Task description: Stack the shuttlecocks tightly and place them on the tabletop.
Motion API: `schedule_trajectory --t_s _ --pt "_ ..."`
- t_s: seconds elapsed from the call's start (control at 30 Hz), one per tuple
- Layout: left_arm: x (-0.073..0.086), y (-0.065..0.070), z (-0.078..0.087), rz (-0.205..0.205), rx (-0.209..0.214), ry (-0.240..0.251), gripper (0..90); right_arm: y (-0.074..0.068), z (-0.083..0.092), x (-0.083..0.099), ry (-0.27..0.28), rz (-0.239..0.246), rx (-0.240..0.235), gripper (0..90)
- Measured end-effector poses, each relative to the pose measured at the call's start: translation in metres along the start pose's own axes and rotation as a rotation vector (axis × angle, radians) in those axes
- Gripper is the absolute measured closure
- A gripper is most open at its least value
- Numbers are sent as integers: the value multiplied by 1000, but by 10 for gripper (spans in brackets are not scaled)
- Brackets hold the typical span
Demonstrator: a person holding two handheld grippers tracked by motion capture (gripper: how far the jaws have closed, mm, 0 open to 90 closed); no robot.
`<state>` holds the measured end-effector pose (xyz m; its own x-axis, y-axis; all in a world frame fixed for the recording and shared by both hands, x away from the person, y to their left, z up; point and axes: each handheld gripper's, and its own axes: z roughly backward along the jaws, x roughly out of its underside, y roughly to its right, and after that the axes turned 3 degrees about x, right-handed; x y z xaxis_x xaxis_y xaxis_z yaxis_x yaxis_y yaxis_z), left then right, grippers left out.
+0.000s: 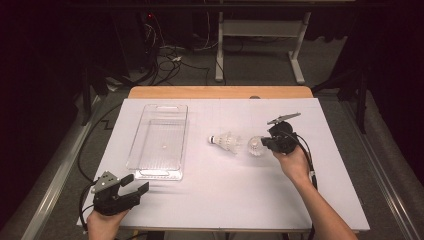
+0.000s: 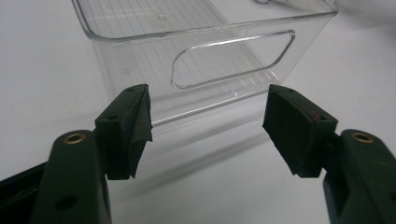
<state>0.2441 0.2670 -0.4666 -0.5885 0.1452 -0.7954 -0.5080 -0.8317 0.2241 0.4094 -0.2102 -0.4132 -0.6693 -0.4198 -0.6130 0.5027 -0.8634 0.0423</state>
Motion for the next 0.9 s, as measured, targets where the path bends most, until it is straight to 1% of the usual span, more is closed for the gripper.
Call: schedule_trajectory --t_s 0.47,0.9 --pt "0 0 0 1 -1 1 331 -9 6 7 0 28 -30 900" --pt "0 0 0 3 -1 2 330 -21 11 14 -10 69 -65 900"
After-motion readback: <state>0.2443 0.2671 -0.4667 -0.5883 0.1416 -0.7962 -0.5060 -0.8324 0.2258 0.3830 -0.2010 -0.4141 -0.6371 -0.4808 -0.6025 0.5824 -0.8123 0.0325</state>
